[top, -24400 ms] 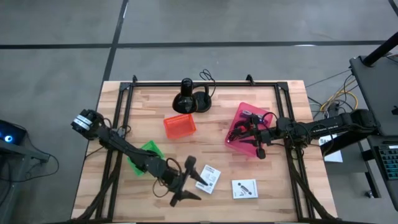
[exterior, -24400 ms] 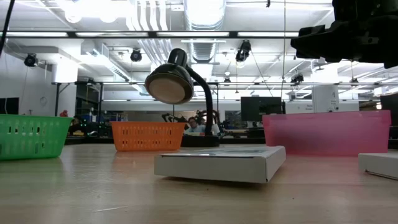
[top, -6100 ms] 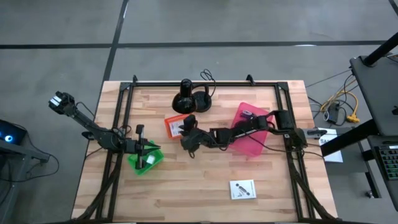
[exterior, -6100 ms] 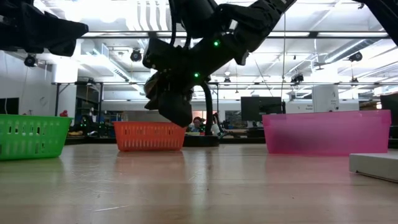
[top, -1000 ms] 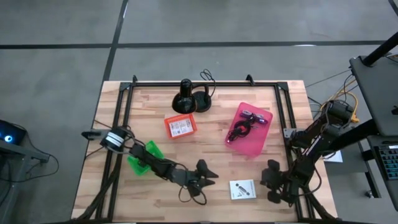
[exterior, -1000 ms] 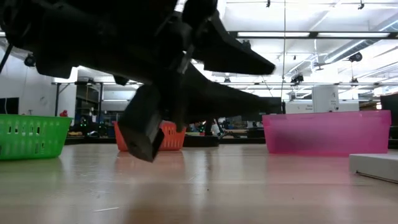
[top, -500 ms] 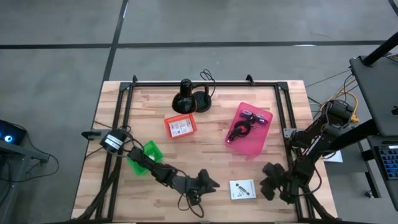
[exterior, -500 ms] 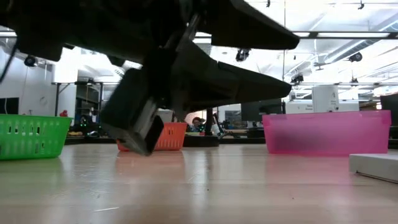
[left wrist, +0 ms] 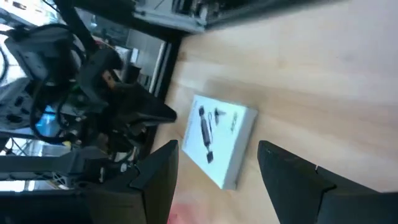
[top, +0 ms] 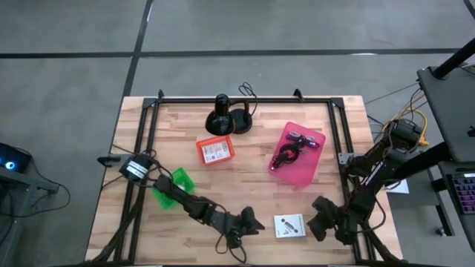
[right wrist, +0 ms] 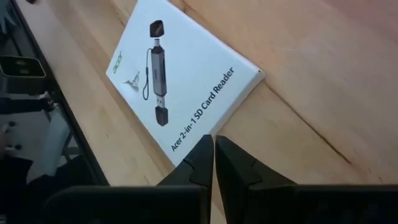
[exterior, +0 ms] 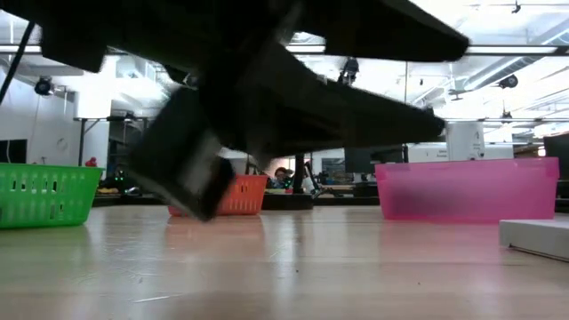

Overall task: Pick and place items into bin
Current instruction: Stack the card reader box on top of the card reader box in the orange bin

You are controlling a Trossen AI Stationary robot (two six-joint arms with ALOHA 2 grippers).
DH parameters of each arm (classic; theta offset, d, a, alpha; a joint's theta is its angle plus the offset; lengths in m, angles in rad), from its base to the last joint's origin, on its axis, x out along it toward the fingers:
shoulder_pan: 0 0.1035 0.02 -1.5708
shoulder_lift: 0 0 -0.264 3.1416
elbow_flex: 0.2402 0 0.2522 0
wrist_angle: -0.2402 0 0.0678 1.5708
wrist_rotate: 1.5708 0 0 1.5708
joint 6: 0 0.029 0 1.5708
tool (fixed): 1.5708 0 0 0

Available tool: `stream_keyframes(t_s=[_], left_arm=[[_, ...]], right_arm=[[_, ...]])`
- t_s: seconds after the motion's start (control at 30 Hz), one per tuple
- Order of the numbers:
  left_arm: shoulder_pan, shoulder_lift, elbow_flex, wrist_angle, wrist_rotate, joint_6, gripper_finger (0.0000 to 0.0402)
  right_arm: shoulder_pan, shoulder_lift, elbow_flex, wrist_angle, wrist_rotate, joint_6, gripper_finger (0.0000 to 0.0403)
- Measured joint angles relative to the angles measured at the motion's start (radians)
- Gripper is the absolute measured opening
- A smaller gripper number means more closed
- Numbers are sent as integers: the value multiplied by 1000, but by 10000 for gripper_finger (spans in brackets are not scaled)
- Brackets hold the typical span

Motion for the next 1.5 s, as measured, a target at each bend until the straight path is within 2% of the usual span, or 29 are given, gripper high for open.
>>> stream_keyframes(t_s=[0.17, 0.43, 0.67, 0.87, 0.97, 1.13, 1.5], left_arm=[[17, 76, 66, -1, -8, 103, 205], [40, 140, 177, -41, 28, 106, 205], [48, 137, 238, -215, 45, 54, 205], [51, 137, 318, -377, 50, 51, 205], [55, 137, 349, -395, 61, 42, 205], [73, 137, 409, -515, 136, -2, 205], [112, 144, 404, -559, 188, 7, 205]], right_arm=[[0, 0, 0, 0, 0, 10, 8], [0, 0, 0, 1, -19, 51, 8], [0, 24, -24, 9, -49, 142, 8], [0, 68, -42, 128, -69, 133, 8], [0, 93, -45, 149, -68, 132, 8], [0, 112, -54, 195, -61, 123, 8], [-2, 114, -69, 242, -39, 85, 8]])
